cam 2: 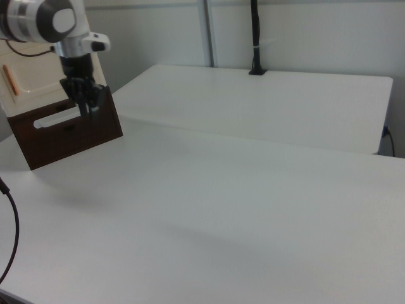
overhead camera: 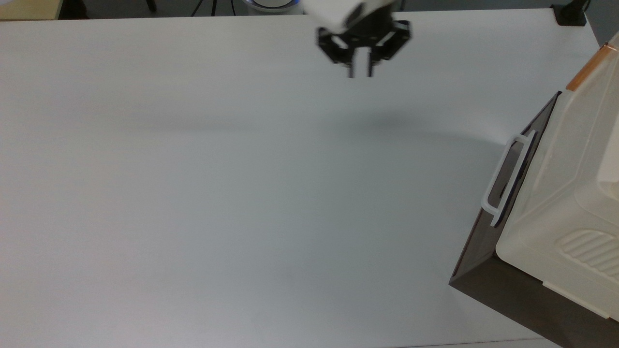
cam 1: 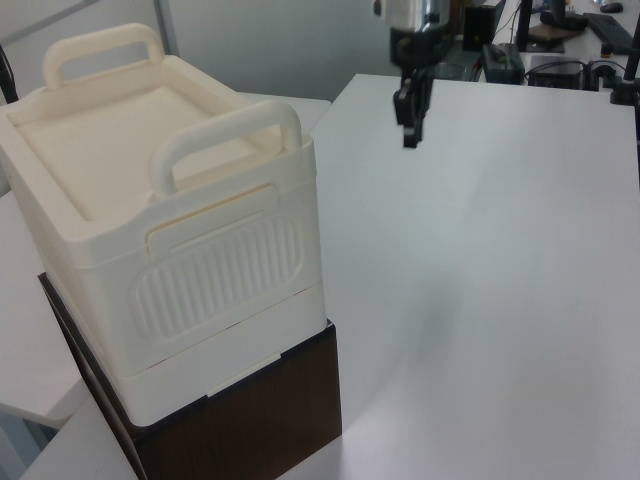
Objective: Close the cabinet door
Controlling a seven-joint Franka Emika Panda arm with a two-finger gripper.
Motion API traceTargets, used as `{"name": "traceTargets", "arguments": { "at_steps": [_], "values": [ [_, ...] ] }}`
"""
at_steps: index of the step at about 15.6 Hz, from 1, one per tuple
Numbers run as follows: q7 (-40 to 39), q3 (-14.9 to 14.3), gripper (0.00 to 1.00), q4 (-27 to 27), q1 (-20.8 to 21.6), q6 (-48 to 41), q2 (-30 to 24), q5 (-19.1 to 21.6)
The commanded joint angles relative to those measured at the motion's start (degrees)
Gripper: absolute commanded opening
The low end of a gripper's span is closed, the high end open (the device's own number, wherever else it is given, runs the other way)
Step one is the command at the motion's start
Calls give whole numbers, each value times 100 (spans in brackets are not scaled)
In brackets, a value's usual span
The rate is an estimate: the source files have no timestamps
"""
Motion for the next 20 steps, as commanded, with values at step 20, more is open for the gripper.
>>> {"name": "traceTargets", "arguments": {
  "at_steps": [20],
  "values": [
    [-1592,-101,100,-765,-1613,179,-764,-691]
  ]
}}
